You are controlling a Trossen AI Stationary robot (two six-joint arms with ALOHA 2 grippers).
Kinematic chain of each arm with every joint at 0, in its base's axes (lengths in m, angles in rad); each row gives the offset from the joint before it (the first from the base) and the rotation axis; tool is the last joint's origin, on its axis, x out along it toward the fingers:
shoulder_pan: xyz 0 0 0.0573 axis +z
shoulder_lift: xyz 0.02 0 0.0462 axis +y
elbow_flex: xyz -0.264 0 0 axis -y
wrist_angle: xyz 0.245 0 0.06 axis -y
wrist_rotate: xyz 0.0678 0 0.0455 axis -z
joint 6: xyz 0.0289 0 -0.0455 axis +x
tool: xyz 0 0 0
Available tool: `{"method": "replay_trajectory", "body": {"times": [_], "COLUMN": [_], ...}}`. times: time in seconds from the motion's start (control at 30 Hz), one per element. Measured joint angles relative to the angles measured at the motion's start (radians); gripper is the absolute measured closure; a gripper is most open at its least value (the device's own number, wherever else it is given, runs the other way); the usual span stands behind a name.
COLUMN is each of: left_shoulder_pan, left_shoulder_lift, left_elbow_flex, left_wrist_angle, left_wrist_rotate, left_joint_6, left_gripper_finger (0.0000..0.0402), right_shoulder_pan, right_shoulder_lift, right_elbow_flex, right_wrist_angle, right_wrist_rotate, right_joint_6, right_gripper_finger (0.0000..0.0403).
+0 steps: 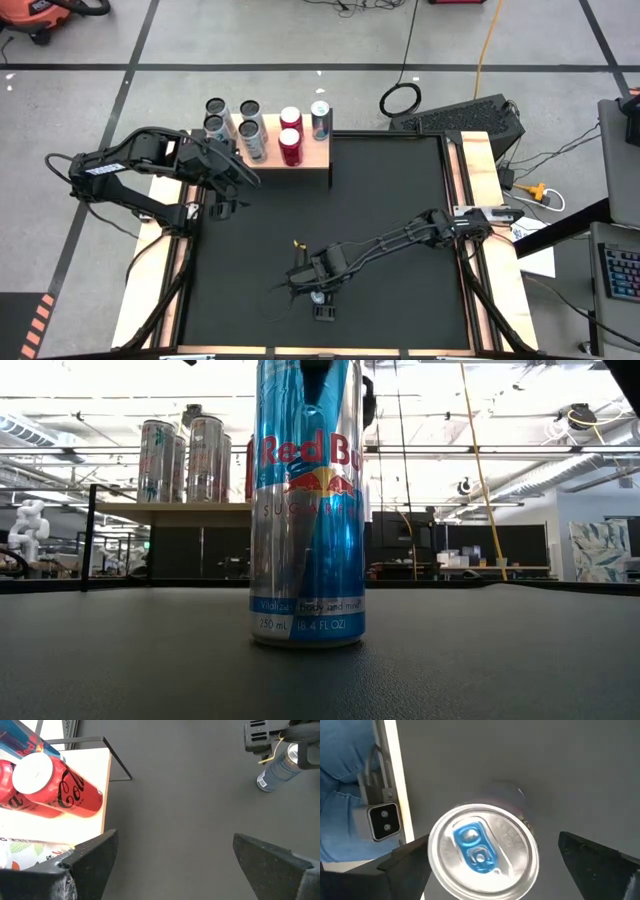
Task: Place canned beverage on shelf
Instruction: Put the blue soda can aligned with the blue soda can on the shelf
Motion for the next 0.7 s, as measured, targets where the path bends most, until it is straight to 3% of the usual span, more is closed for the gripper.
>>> {"method": "replay_trajectory", "body": {"times": [0.23,0.37,0.47,0.7], "left_shoulder_pan": [0.000,0.000,0.000,0.000], "left_shoulder_lift": [0.000,0.000,0.000,0.000], "left_elbow_flex": [0.000,0.000,0.000,0.000], "left_wrist_angle": [0.000,0.000,0.000,0.000], "left_wrist_rotate": [0.000,0.000,0.000,0.000], "left_joint_6": [0.000,0.000,0.000,0.000], "left_gripper_finger": [0.0011,0.0011,0.0011,0.0011], "right_shoulder_pan": [0.000,0.000,0.000,-0.003], "right_shoulder_lift": [0.013,0.013,0.014,0.012], "right_elbow_flex": [0.000,0.000,0.000,0.000], "right_wrist_angle": [0.011,0.011,0.003,-0.009], "right_wrist_rotate": [-0.002,-0.003,-0.003,-0.003], "right_joint_6": [-0.015,-0.018,-0.014,-0.013], "right_gripper_finger": [0.0008,0.0029,0.0069,0.0203]}}
